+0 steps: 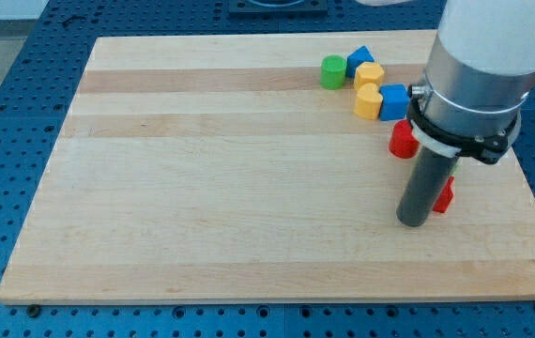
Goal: Move your arm up towards the top
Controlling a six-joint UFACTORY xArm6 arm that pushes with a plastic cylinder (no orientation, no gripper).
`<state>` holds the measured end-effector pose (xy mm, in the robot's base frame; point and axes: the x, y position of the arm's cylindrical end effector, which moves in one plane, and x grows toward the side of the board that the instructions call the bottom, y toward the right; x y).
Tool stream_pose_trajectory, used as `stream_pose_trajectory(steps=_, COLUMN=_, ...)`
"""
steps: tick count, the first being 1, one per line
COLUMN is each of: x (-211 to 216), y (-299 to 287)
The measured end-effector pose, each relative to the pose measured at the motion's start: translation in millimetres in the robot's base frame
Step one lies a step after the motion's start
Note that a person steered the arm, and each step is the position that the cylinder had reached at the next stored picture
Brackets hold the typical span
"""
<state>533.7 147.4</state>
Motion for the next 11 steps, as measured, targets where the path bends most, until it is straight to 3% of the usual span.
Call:
stream_pose_trajectory(steps=2, x=3.2, y=-5.1)
stream_pose_trajectory(steps=3, x=4.0, y=-52.5)
stream_pose_trajectory(steps=4, x=-26.7, y=-88.9)
stream_pose_trajectory(steps=7, x=-171.5, y=-155.3)
stream_pose_trajectory(steps=8, x=-225.7, y=-145.4)
stream_pose_trajectory(steps=9, x=-249.4, y=-117.0)
stream_pose_trajectory(steps=11, x=-235.1, y=-74.6)
